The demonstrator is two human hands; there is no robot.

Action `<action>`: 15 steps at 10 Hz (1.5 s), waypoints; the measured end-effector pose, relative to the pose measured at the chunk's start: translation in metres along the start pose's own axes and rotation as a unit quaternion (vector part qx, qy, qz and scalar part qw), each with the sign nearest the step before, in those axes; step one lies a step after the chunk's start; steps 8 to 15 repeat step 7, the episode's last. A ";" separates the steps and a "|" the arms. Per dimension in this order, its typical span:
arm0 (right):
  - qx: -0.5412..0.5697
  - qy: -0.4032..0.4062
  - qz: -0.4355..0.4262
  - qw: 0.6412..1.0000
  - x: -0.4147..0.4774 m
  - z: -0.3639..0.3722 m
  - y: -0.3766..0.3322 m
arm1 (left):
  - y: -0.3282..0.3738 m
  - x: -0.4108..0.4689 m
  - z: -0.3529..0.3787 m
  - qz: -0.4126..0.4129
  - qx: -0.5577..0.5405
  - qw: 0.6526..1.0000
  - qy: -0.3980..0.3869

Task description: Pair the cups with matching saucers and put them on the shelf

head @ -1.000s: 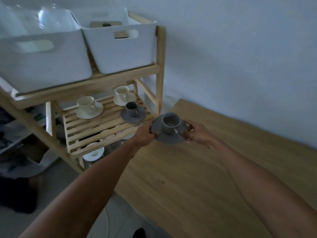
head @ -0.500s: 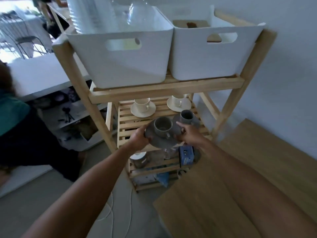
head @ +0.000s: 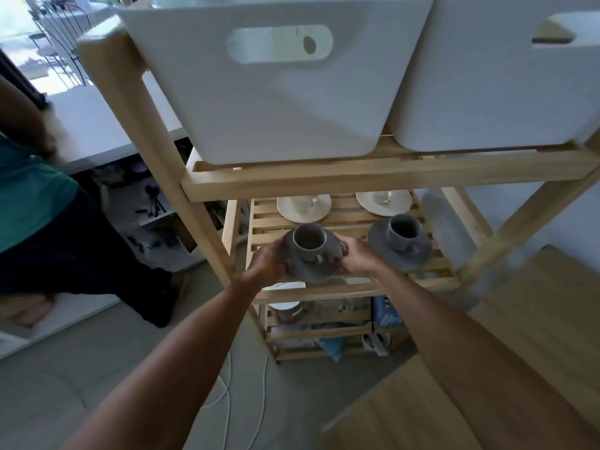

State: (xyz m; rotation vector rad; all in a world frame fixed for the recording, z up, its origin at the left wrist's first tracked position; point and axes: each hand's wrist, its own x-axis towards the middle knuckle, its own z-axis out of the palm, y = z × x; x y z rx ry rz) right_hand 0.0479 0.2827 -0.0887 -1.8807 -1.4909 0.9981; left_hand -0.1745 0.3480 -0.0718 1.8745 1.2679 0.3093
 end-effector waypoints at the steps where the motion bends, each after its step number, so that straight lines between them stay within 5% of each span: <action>1: -0.018 0.005 0.010 1.000 0.011 0.003 0.006 | -0.002 0.009 0.004 -0.007 0.066 0.998 0.017; 4: -0.041 0.022 0.028 0.999 0.021 0.007 0.010 | -0.017 0.025 0.005 0.005 0.119 0.993 0.008; 7: -0.018 0.030 0.072 0.997 -0.010 -0.004 0.008 | -0.023 0.015 0.009 -0.057 0.010 0.998 0.035; 15: -0.018 0.030 0.072 0.997 -0.010 -0.004 0.008 | -0.023 0.015 0.009 -0.057 0.010 0.998 0.035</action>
